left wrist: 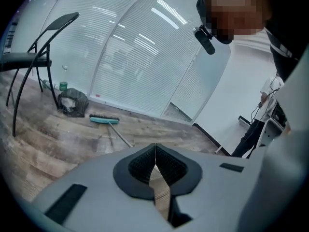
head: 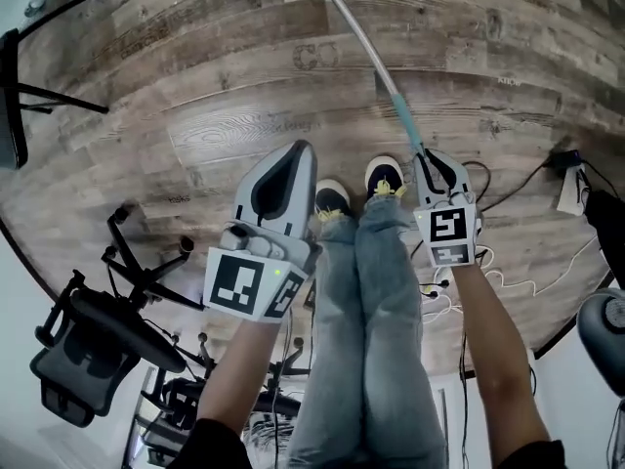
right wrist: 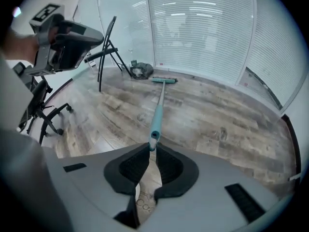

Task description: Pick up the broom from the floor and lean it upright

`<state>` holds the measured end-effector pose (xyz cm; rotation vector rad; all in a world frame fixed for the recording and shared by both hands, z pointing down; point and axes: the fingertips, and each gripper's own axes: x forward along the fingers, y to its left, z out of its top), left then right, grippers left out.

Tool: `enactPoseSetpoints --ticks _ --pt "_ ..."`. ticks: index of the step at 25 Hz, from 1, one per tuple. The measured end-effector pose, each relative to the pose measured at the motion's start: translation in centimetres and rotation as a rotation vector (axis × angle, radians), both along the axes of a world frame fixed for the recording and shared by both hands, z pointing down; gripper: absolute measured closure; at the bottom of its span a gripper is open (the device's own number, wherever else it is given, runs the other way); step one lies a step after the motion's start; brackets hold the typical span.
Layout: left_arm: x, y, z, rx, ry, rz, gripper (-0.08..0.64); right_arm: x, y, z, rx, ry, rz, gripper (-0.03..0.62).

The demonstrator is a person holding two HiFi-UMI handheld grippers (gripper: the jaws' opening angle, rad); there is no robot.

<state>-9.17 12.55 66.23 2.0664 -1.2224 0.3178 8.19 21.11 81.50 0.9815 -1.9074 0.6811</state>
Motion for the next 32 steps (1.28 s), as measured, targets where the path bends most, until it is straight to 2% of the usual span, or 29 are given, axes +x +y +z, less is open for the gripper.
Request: enactPoseSetpoints --ticks 5,8,12,15,20,26,29,32 --pt "-1.3 -3.4 -9.4 0.06 -0.012 -0.003 0.538 -1.4 -6.5 -10.7 0.108 -0.028 -0.015 0.538" --pt "-2.1 -5.1 -14.0 0.094 -0.02 -0.017 0.538 -2.6 -10.1 -16.0 0.193 -0.043 -0.064 0.538" --pt "-2.3 -6.8 -18.9 0.137 -0.027 -0.029 0.538 -3.6 -14.1 -21.6 0.281 -0.054 -0.113 0.538" --pt "-2.1 -6.8 -21.6 0.138 -0.021 -0.053 0.538 -4.3 -15.8 -24.6 0.32 -0.067 -0.139 0.538" --pt "-1.2 -6.4 -23.8 0.145 -0.042 -0.055 0.538 -5.0 -18.6 -27.7 0.379 -0.089 -0.164 0.538" --pt "-1.2 -8.9 -25.7 0.206 -0.119 0.019 0.538 -6.9 -21.5 -31.1 0.426 -0.095 -0.252 0.548" --pt "-0.9 -11.3 -25.5 0.248 -0.189 0.05 0.538 -7.5 -23.0 -32.8 0.445 -0.094 -0.289 0.555" --pt "0.1 -14.0 -24.3 0.309 -0.283 0.145 0.537 -8.5 -24.6 -34.5 0.466 -0.113 -0.313 0.555"
